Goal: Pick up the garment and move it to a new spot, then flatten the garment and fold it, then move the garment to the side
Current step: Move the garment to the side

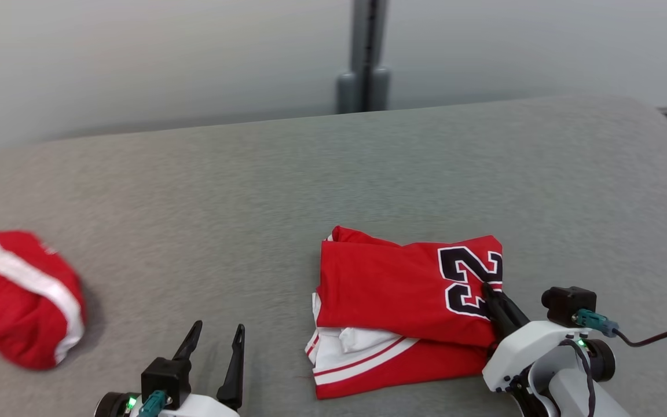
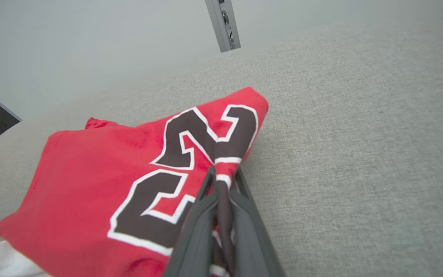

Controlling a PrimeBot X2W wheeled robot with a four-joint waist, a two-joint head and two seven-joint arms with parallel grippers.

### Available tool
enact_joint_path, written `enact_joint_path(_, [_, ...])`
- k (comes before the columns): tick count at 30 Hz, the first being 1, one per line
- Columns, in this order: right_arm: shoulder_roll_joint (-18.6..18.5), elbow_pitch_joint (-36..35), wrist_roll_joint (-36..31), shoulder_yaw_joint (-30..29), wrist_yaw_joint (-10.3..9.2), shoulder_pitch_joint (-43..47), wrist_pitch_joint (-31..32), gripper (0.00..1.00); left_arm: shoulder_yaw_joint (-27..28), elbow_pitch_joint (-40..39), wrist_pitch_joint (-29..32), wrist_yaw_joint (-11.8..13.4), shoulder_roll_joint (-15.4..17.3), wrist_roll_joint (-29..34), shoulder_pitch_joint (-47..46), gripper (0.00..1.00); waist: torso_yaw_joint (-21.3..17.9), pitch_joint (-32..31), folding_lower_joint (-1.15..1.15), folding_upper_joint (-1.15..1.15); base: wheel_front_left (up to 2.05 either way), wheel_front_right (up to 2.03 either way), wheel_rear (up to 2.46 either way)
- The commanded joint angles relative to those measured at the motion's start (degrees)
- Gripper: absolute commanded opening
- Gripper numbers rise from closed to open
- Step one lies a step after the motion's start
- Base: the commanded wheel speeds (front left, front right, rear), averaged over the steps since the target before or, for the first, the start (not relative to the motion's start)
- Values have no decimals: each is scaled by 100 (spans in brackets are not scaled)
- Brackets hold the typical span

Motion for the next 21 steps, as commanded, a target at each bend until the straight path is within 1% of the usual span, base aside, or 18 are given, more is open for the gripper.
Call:
enact_joint_path(1, [-46, -40, -7, 42, -2, 37, -2, 0, 10, -15, -9, -8, 23, -17, -108, 100, -659, -19, 0, 0, 0, 0, 0])
enact_joint_path(4, [-46, -125, 14, 121, -2, 58, -2, 0, -29, -31, -9, 6, 23, -43, -196, 100, -1145, 24, 0, 0, 0, 0, 0])
enact_joint_path(5, [-41, -187, 63, 211, -2, 66, -2, 0, -40, -43, -9, 8, 23, -44, -238, 100, -1450, 67, 0, 0, 0, 0, 0])
enact_joint_path(8, [-39, -337, 132, 368, -1, 71, -2, 0, -53, -59, -9, 13, 24, -48, -300, 100, -1884, 130, 0, 0, 0, 0, 0])
enact_joint_path(12, [-44, -484, 214, 560, -1, 63, -3, 0, -89, -55, -8, -42, 24, -104, -360, 100, -2361, 226, 0, 0, 0, 0, 0])
enact_joint_path(17, [-34, -557, 213, 603, -1, 107, -2, 0, -223, -127, -9, -65, 25, -27, -558, 100, -2654, 341, 0, 0, 0, 0, 0])
enact_joint_path(21, [-34, -628, 215, 572, -1, 98, -3, 0, -288, -127, -9, -74, 29, 47, -665, 100, -2698, 438, 0, 0, 0, 0, 0])
